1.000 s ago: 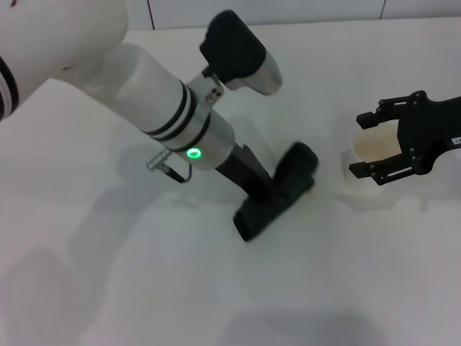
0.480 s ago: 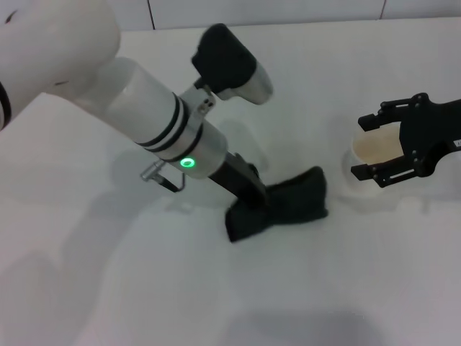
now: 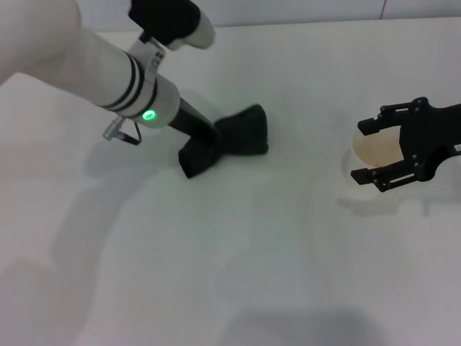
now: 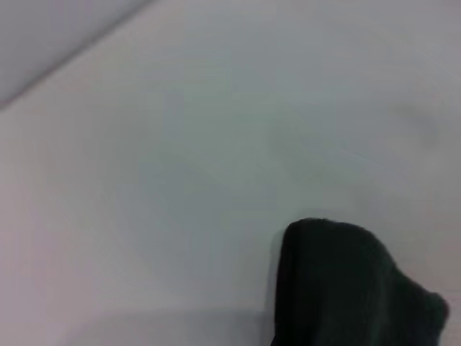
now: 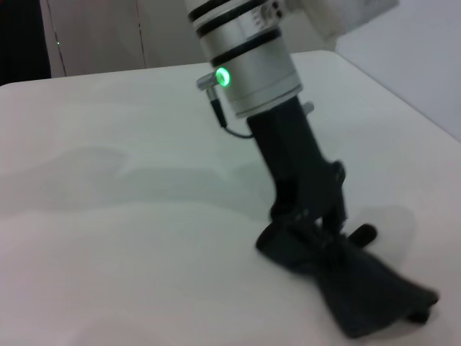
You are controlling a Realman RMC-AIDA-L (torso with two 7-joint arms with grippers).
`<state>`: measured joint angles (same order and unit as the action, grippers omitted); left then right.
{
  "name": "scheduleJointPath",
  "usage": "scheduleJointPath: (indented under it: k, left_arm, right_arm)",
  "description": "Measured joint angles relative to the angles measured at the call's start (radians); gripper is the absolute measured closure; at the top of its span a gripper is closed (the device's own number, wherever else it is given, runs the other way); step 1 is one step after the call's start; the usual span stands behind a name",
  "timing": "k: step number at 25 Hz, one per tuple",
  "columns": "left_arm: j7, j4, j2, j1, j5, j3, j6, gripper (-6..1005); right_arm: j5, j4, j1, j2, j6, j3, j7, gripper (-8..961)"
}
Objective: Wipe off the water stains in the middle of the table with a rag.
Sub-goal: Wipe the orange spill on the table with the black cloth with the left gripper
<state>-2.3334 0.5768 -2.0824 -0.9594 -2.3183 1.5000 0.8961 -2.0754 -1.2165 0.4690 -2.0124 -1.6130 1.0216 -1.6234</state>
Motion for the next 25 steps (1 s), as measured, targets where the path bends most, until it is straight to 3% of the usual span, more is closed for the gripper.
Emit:
scheduleJointPath:
  k: [9,14,16,25]
  left_arm:
    - [0.038,-0.010,-0.008,-0.008,-0.005,-0.022,-0.028,904]
    - [0.114,-0.017,-0.008,-0.022,0.167,0.111,0.002,901]
    - [0.137,0.036,-0.005,-0.011,0.226,0.166,0.078,899]
    - [0.223,0.100,0.000,0.034,0.312,0.158,0.286,893]
  right_arm:
    - [0.000,0.007,0.002,0.000,-0.001,0.001,0.006,111]
    - [0.000,0.001,-0.002,0.003,-0.001,-0.007,0.001,111]
    - [-0.002,0.000,-0.005,0.005,0.000,-0.010,0.000,111]
    - [-0.009,-0.010,-0.013,0.011,-0.018,-0.063,-0.001,112]
